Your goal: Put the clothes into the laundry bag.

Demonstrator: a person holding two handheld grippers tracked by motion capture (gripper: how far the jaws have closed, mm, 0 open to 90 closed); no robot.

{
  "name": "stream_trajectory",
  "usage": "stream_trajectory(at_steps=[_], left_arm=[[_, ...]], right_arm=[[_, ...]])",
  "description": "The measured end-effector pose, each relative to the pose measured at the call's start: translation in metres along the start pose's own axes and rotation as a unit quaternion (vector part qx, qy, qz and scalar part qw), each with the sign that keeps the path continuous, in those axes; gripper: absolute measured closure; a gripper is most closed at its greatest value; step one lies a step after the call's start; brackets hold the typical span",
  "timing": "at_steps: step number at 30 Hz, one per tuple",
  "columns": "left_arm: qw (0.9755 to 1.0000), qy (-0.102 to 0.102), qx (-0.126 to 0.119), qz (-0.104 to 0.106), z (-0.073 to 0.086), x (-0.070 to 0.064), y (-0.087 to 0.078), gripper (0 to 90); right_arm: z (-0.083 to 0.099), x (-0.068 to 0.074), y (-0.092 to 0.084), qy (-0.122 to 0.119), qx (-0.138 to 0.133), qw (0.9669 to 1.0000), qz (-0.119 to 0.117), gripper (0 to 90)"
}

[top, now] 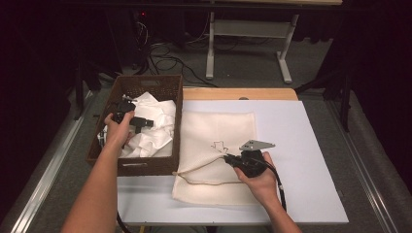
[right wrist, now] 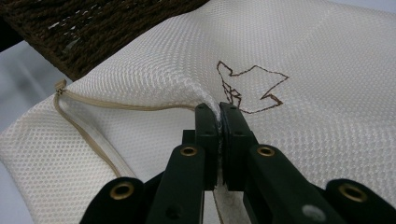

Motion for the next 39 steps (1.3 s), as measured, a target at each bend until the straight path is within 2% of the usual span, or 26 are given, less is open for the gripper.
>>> stream_trajectory(at_steps=[2, 5, 8, 9, 11, 12, 14, 15, 17, 18, 19, 20, 22, 24, 26, 27, 28, 29, 31, 32, 33, 34, 35, 36, 38, 39], left_arm=[[0.9996, -0.019, 0.021, -0.007, 0.008, 0.003, 0.008, 0.5], [0.9992, -0.019, 0.026, -0.022, 0.011, 0.002, 0.012, 0.2], [0.9975, -0.022, 0.06, -0.032, 0.015, 0.0, 0.012, 0.3], [0.9968, -0.022, 0.07, -0.029, 0.017, -0.001, 0.012, 0.3], [0.9956, -0.027, 0.089, -0.009, 0.02, -0.007, 0.013, 0.3], [0.9952, -0.025, 0.095, -0.001, 0.021, -0.009, 0.014, 0.3], [0.9943, -0.009, 0.106, 0.003, 0.024, -0.012, 0.015, 0.7], [0.9939, 0.009, 0.11, -0.004, 0.025, -0.013, 0.015, 2.5], [0.9933, 0.031, 0.111, -0.012, 0.025, -0.015, 0.011, 14.4], [0.9936, 0.029, 0.109, -0.004, 0.023, -0.017, 0.009, 27.4], [0.9935, 0.013, 0.112, 0.017, 0.023, -0.022, 0.006, 41.8], [0.9926, 0.009, 0.119, 0.024, 0.024, -0.024, 0.005, 54.6], [0.9908, 0.011, 0.132, 0.029, 0.024, -0.025, 0.003, 66.4], [0.9912, 0.006, 0.13, 0.026, 0.021, -0.023, 0.0, 69.8], [0.9963, -0.009, 0.082, -0.023, 0.008, -0.012, -0.008, 71.6], [0.9965, -0.023, 0.042, -0.069, -0.001, -0.001, -0.018, 71.7], [0.9951, -0.033, 0.025, -0.09, -0.005, 0.004, -0.022, 71.8], [0.9952, -0.037, 0.031, -0.086, -0.004, 0.005, -0.022, 71.6], [0.9963, -0.024, 0.042, -0.071, 0.0, -0.001, -0.017, 70.4], [0.9972, -0.023, 0.044, -0.056, 0.0, -0.006, -0.016, 68.7], [0.9985, -0.014, 0.045, -0.027, -0.001, -0.015, -0.015, 67.6], [0.9988, -0.013, 0.046, -0.011, -0.002, -0.021, -0.014, 64.0], [0.9988, -0.018, 0.043, 0.015, -0.003, -0.028, -0.013, 60.6], [0.9976, -0.032, 0.042, 0.045, -0.005, -0.034, -0.013, 55.3], [0.9954, -0.05, 0.038, 0.073, -0.006, -0.038, -0.014, 38.6], [0.9919, -0.059, 0.051, 0.1, -0.005, -0.043, -0.013, 29.5]], right_arm=[[0.001, 0.0, 0.001, -0.003, 0.002, 1.0, 0.001, 87.8], [0.001, 0.0, 0.001, -0.001, 0.002, 1.0, 0.002, 87.8], [0.0, 0.0, 0.0, -0.003, 0.001, 1.0, 0.006, 87.8], [0.0, 0.0, 0.0, -0.005, 0.0, 1.0, 0.005, 87.9], [0.0, -0.001, 0.0, -0.008, -0.001, 1.0, 0.006, 87.8], [0.0, -0.001, 0.0, -0.007, 0.0, 1.0, 0.005, 87.8], [0.001, -0.001, 0.001, -0.011, 0.002, 0.9999, 0.005, 87.8], [0.002, -0.001, 0.002, -0.008, 0.002, 1.0, 0.004, 87.8], [0.003, 0.0, 0.003, -0.012, 0.005, 0.9999, 0.005, 87.8], [0.003, 0.0, 0.003, -0.012, 0.007, 0.9999, 0.005, 87.8], [0.003, 0.0, 0.003, -0.013, 0.006, 0.9999, 0.005, 87.8], [0.003, 0.0, 0.004, -0.009, 0.006, 0.9999, 0.005, 87.8], [0.004, 0.0, 0.005, -0.01, 0.008, 0.9999, 0.005, 87.8], [0.004, 0.0, 0.005, -0.012, 0.008, 0.9999, 0.005, 87.8], [0.004, -0.001, 0.005, -0.011, 0.008, 0.9999, 0.005, 87.8], [0.004, -0.001, 0.005, -0.011, 0.006, 0.9999, 0.003, 87.8], [0.004, -0.002, 0.005, -0.007, 0.006, 1.0, 0.003, 87.8], [0.005, -0.002, 0.005, -0.006, 0.007, 0.9999, 0.004, 87.8], [0.006, -0.002, 0.006, -0.007, 0.008, 0.9999, 0.005, 87.8], [0.006, -0.001, 0.006, -0.007, 0.01, 0.9999, 0.006, 87.8], [0.006, -0.001, 0.006, -0.006, 0.01, 0.9999, 0.006, 87.8], [0.006, -0.001, 0.006, -0.008, 0.009, 0.9999, 0.006, 87.8], [0.006, -0.001, 0.006, -0.006, 0.009, 0.9999, 0.006, 87.8], [0.006, -0.001, 0.006, -0.006, 0.009, 0.9999, 0.006, 87.8], [0.006, -0.001, 0.006, -0.007, 0.009, 0.9999, 0.006, 87.8], [0.006, -0.001, 0.006, -0.009, 0.009, 0.9999, 0.006, 87.8]])
Point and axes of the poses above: each handheld gripper's, and its own axes: y roughly forward along the jaws, z roughly out of its underside, x roughly to its left, the point moved 9 cm from there along y, roughly forward along the jaws, and after that the axes turned 7 degrees about -x, right-handed, at the moved point
